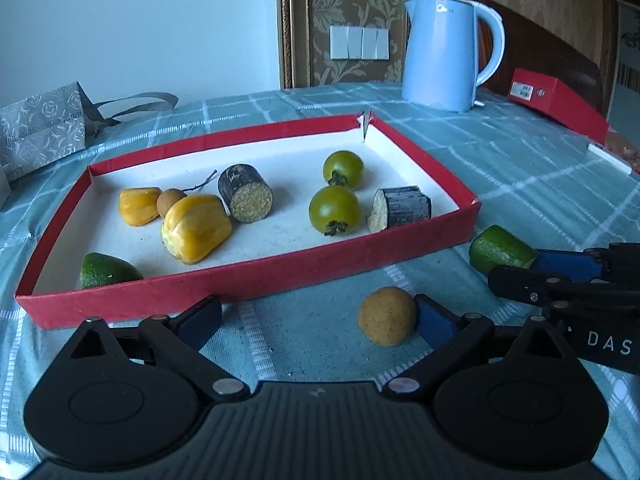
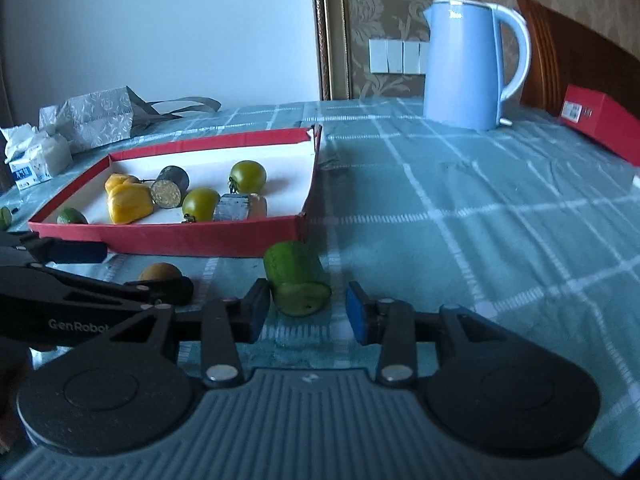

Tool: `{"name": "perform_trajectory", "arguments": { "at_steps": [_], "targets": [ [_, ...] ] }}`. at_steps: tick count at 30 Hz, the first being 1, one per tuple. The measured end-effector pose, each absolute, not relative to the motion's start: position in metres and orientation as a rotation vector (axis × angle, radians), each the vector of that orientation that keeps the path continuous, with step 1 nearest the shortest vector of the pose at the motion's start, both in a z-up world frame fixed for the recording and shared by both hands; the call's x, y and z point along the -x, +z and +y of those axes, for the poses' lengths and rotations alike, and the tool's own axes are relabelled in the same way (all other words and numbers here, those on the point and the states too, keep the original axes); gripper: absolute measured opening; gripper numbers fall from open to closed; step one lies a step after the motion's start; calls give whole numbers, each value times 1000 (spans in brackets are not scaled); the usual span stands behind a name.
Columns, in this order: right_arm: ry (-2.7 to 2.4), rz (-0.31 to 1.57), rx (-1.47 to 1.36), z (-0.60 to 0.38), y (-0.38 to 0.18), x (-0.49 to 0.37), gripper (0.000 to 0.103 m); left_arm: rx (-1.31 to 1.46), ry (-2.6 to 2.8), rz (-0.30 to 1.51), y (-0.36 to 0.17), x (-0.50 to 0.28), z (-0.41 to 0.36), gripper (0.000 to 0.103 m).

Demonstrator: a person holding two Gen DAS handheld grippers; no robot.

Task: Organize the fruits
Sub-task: 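Close the left gripper on the brown kiwi while the right holds the cucumber chunk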

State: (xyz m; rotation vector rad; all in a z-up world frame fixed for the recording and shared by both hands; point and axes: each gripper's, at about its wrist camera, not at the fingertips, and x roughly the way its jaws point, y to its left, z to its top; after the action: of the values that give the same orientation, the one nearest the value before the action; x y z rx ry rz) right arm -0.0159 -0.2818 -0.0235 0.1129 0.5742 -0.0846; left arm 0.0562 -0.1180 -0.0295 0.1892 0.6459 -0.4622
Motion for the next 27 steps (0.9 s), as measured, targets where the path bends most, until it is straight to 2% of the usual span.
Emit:
{"name": "perform_trajectory", "arguments": {
  "at_steps": [8,11,13,14,15,17,20,23,25,27],
  "targets": [
    [-88,595,-89,-276,-26,13,37,-194,-462,638,-30,-55,-119,95],
    [-79,598,-81,-275,-25,13,42,-196,-466,627,-29,-54,-119,85],
    [-91,605,-67,-273,-26,12,58,-201,-478,617,-28,-51,-120,66],
    [-101,616,-61,-272,-26,10,76,-205,-479,611,-27,-50,-120,62],
    [-116,626,-62,-272,-27,9,88,-204,-482,611,-27,-50,-119,61],
    [-114,628,-91,-277,-28,9,93,-204,-484,608,-27,-49,-119,61],
    [-103,631,-114,-281,-28,10,101,-203,-497,605,-27,-46,-116,48],
    [-104,630,-129,-283,-29,10,103,-206,-501,598,-26,-44,-114,39],
    [-100,620,-155,-287,-29,12,103,-201,-498,598,-26,-44,-112,29],
    [-98,602,-198,-293,-28,15,103,-190,-498,600,-26,-44,-109,27]
  ]
}}
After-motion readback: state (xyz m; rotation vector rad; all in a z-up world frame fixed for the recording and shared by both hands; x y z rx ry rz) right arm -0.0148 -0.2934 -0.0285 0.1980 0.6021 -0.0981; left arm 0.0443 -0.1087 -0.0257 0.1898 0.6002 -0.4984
